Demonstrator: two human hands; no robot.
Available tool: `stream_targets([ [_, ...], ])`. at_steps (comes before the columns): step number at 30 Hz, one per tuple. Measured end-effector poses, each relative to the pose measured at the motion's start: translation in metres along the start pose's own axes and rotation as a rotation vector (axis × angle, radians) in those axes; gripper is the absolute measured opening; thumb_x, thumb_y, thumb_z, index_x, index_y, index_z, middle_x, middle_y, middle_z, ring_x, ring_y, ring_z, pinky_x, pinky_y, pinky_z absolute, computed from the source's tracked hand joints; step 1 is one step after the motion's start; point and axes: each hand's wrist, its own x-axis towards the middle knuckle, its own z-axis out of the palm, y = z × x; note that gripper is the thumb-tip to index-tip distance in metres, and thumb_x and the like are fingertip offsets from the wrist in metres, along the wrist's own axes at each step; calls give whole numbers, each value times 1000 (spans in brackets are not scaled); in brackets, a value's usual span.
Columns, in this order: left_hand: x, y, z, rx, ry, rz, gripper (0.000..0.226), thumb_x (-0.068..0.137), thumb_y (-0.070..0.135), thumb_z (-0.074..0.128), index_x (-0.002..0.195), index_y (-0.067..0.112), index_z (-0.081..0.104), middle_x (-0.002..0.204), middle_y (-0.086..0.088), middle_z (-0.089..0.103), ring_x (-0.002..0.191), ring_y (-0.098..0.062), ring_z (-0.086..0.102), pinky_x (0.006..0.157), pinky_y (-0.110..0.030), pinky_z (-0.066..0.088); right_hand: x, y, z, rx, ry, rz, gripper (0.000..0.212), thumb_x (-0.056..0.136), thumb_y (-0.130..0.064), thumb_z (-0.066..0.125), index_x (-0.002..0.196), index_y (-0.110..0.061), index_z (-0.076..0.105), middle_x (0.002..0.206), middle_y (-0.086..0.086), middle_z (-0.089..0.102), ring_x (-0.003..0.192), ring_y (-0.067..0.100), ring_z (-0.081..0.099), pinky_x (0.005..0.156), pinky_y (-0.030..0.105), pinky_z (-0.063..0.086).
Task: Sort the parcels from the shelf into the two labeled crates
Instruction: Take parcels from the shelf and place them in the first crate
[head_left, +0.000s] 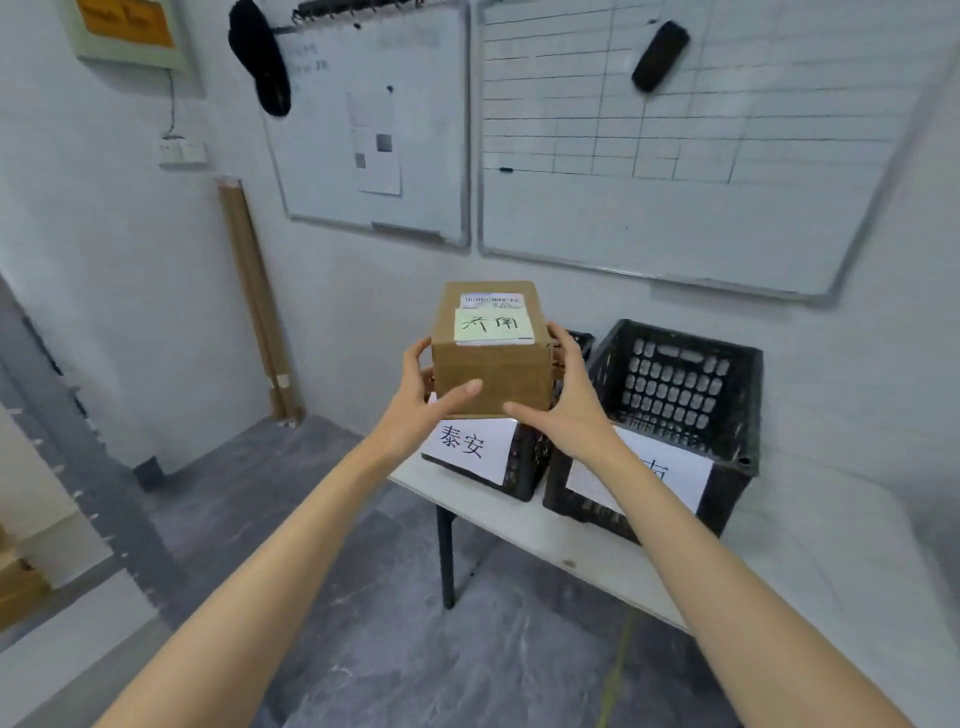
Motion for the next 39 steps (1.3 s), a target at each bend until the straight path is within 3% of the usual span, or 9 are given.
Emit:
stream_targets([
  [2,18,1,22,40,-69,41,104,68,57,78,149,38,14,138,10,52,123,-8,54,102,-35,46,3,10,-24,-58,20,-6,115,73,-18,86,154,-38,7,155,-5,27,138,7,31,115,37,32],
  [6,50,-2,64,62,-161,122,98,76,42,80,151,40,16,134,27,53,119,4,54,96,-25,49,10,33,-64,-111,75,12,123,70,-18,88,154,-43,2,150,-8,25,118,-14,31,105,21,28],
  [9,69,-5,91,36,-167,153,93,80,28,79,151,37,18,135,22,52,118,3,55,97,-37,53,13,49,-87,-108,106,9,120,69,-20,89,154,-42,8,143,-12,27,108,-34,29,97,11,29],
  [15,95,-15,133,51,-176,177,91,79,22,79,146,41,21,134,10,51,129,-12,48,100,-42,49,13,74,-120,-115,162,59,109,70,-23,88,154,-29,18,152,-2,36,139,12,34,114,47,36],
  [23,137,-29,172,73,-260,189,94,76,18,81,147,32,20,141,5,48,133,-5,41,95,-5,39,26,107,-152,-150,201,135,106,71,-19,87,151,-30,19,127,-24,43,110,-11,47,107,37,44],
  [26,156,-38,189,85,-293,192,96,75,19,82,148,31,21,142,7,47,131,3,40,102,-11,39,34,122,-163,-160,198,138,114,71,-19,88,153,-34,10,139,-18,42,118,-12,44,106,31,40],
  [29,178,-48,206,81,-334,195,99,76,17,82,151,27,18,147,2,44,137,-3,37,112,-31,37,48,137,-171,-207,182,135,118,70,-23,88,155,-32,7,151,-8,40,137,9,38,110,34,35],
  [34,221,-69,231,119,-375,206,99,77,27,81,153,30,17,148,11,43,132,9,37,101,-7,35,78,171,-184,-331,184,185,114,79,-29,82,158,-29,-1,157,-2,31,142,18,31,113,47,34],
  [39,272,-89,245,329,-427,248,100,80,40,76,154,35,9,149,16,38,133,5,37,110,-28,34,111,212,-196,-372,156,240,109,86,-25,74,157,-30,-8,160,-1,24,142,19,32,111,50,37],
])
